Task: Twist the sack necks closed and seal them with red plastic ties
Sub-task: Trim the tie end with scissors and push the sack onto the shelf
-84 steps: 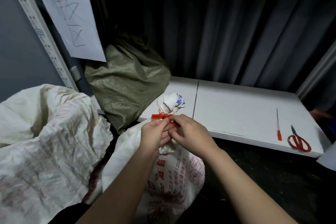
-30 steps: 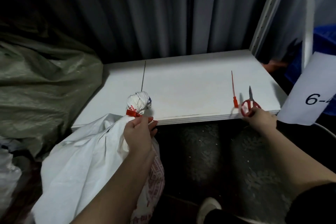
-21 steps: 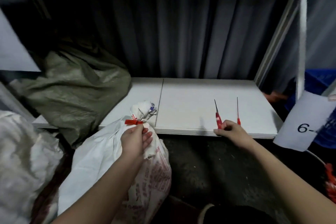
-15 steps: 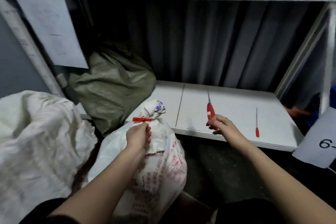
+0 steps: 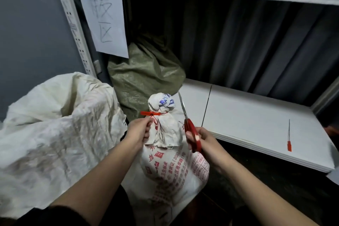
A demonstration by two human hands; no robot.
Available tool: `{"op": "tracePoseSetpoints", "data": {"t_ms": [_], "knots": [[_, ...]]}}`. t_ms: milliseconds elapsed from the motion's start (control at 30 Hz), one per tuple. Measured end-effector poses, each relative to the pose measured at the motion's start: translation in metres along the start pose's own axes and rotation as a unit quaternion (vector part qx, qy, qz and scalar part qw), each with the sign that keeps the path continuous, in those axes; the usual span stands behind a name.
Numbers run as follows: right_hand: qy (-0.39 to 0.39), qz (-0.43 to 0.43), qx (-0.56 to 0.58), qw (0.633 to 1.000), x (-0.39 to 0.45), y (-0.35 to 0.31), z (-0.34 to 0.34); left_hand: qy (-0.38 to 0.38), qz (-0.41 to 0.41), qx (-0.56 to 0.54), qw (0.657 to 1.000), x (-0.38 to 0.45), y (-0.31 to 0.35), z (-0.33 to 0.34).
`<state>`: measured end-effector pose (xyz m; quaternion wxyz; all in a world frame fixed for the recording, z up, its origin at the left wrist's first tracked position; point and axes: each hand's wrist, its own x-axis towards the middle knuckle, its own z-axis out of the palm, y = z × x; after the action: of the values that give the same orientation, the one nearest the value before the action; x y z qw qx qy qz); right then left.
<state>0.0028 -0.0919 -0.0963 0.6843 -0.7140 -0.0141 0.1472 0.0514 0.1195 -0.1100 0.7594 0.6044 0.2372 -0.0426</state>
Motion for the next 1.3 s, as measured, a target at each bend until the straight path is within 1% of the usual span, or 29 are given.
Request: {"op": "tracePoseSetpoints", "data": {"t_ms": [100, 167, 200, 333, 433, 500, 567, 633, 900, 1000, 1133, 1300], "knots": [[-0.085, 0.025, -0.112, 0.99, 0.01, -0.004, 0.005, -0.015, 0.013, 0.008, 1.0, 0.008, -0.002, -0.013], [-0.117, 0.018, -0.207, 0.971, 0.021, -0.007, 0.008, -0.024, 0.029, 0.04, 0.998, 0.006, 0.0, -0.015], [-0.13, 0.01, -0.237, 0.963, 0.027, -0.006, 0.008, -0.026, 0.038, 0.055, 0.997, 0.005, 0.001, -0.015], [-0.161, -0.015, -0.314, 0.936, 0.05, 0.002, 0.011, -0.012, 0.09, 0.146, 0.985, 0.001, 0.009, -0.019], [-0.181, -0.009, -0.352, 0.918, 0.062, -0.004, 0.006, 0.0, 0.108, 0.167, 0.98, -0.002, 0.012, -0.023], [-0.22, 0.028, -0.321, 0.921, 0.065, -0.013, 0.001, -0.002, 0.106, 0.17, 0.98, -0.005, 0.012, -0.025], [-0.28, 0.074, -0.248, 0.925, 0.066, -0.017, 0.0, -0.006, 0.102, 0.175, 0.979, -0.007, 0.01, -0.028], [-0.32, 0.09, -0.198, 0.922, 0.064, -0.02, 0.004, -0.001, 0.099, 0.176, 0.979, -0.01, 0.008, -0.031], [-0.388, 0.156, -0.191, 0.888, 0.078, -0.05, 0.013, -0.008, 0.107, 0.185, 0.977, -0.013, 0.002, -0.034], [-0.394, 0.154, -0.212, 0.881, 0.09, -0.053, 0.02, -0.01, 0.108, 0.197, 0.974, -0.013, 0.002, -0.036], [-0.405, 0.125, -0.214, 0.88, 0.099, -0.053, 0.026, -0.019, 0.119, 0.208, 0.971, -0.015, 0.006, -0.039], [-0.419, 0.099, -0.223, 0.874, 0.11, -0.052, 0.024, -0.053, 0.133, 0.231, 0.962, -0.018, 0.007, -0.048]]}}
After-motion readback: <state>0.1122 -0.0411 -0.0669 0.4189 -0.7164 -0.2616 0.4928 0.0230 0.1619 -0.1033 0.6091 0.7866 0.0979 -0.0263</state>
